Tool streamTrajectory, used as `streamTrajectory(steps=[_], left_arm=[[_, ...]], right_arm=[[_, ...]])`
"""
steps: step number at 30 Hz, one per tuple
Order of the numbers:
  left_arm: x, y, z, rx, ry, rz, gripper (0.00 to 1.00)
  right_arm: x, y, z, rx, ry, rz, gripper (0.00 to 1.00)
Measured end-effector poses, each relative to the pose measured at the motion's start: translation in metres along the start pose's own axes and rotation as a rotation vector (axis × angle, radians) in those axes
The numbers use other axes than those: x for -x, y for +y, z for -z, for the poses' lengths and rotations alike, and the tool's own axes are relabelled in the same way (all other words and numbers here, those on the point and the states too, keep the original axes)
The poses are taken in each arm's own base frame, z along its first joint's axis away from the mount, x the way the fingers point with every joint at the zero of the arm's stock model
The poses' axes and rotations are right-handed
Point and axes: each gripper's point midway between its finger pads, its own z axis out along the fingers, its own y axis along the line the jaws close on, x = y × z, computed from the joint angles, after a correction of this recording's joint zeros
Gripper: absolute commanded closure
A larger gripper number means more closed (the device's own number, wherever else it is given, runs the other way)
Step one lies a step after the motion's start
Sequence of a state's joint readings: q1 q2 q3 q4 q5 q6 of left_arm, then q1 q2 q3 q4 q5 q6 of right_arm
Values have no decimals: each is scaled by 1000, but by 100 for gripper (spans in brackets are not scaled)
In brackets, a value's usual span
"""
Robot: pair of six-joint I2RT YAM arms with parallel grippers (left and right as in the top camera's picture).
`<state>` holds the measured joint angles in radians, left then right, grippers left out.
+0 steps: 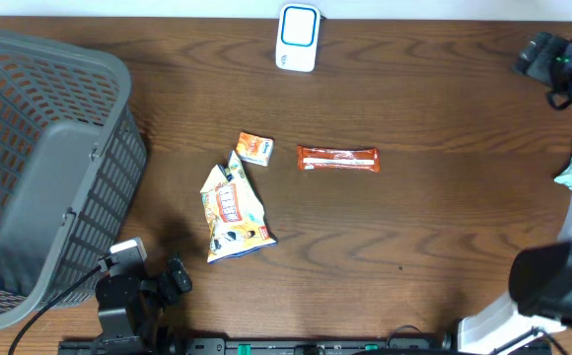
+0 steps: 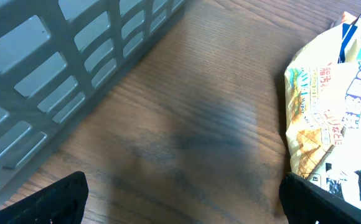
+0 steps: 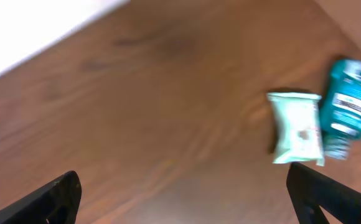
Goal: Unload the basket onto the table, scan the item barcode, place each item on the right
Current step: 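Carry the wipes pack to the right table edge and release it, then reach the right gripper down to the red snack bar and grasp it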
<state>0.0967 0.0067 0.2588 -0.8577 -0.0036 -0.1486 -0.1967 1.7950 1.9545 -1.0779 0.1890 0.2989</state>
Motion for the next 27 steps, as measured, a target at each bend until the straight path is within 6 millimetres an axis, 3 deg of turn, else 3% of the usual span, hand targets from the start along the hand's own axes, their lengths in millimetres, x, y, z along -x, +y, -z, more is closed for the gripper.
streamTrajectory(steps=[4, 6, 10, 15, 19, 22, 27], left_arm=[[0, 0, 0, 0, 0, 0, 2], [0, 0, 0, 0, 0, 0, 2], [0, 0, 0, 0, 0, 0, 2], [0, 0, 0, 0, 0, 0, 2], [0, 0, 0, 0, 0, 0, 2], [0, 0, 0, 0, 0, 0, 2], [0, 0, 0, 0, 0, 0, 2]], right_arm=[[-21, 60, 32, 115, 2, 98, 1], [-33, 80, 39, 147, 17, 137, 1], [-76, 127, 56, 214, 96, 249, 1], [-122, 171, 74, 282, 145, 373, 1], [-167, 185, 69, 286, 221, 469, 1], [-208, 185, 55, 258, 299, 531, 1], [-259, 190, 24, 252, 346, 585, 1]])
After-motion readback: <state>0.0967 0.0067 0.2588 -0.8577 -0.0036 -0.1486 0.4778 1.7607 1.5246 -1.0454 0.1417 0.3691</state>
